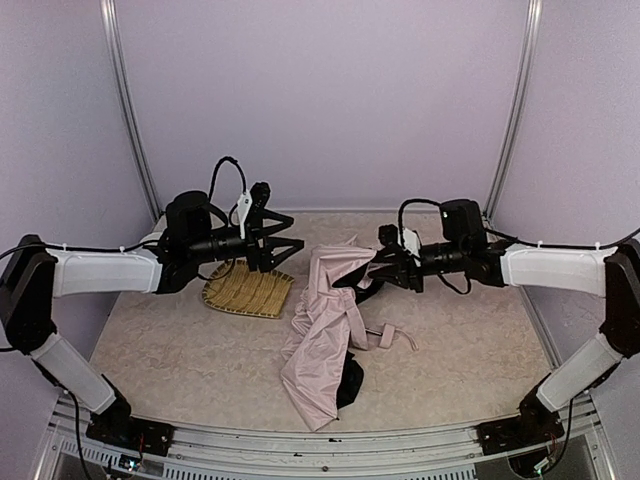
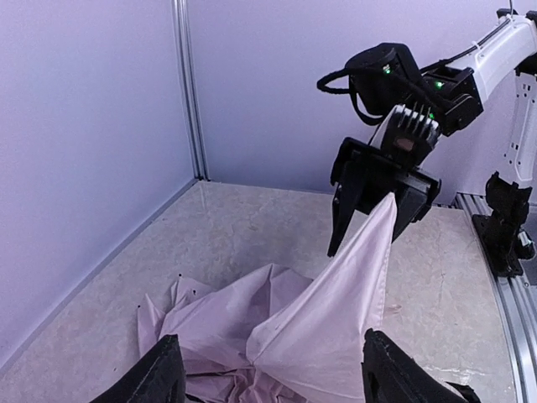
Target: Put away the umbrella
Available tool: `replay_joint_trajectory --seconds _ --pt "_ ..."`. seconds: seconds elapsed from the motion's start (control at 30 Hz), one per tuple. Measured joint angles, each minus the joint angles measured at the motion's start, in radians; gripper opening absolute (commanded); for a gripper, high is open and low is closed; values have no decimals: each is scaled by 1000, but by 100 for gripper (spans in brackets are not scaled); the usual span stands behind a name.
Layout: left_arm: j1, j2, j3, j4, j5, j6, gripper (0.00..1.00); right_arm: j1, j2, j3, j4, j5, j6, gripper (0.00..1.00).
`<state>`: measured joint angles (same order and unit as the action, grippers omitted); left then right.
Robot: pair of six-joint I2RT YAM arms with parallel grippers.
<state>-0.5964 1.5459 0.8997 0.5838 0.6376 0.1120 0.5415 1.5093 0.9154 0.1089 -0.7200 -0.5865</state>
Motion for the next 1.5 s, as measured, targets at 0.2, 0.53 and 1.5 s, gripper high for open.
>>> replay_joint_trajectory --seconds 0.2,0.53,1.5 --pt "-61 92 130 -17 -23 9 56 0 -221 4 -42 14 50 45" --pt "-150 332 255 -186 -150 74 54 77 -74 3 257 45 348 36" --pt "-121 303 177 -194 -354 27 78 87 30 -45 16 207 556 68"
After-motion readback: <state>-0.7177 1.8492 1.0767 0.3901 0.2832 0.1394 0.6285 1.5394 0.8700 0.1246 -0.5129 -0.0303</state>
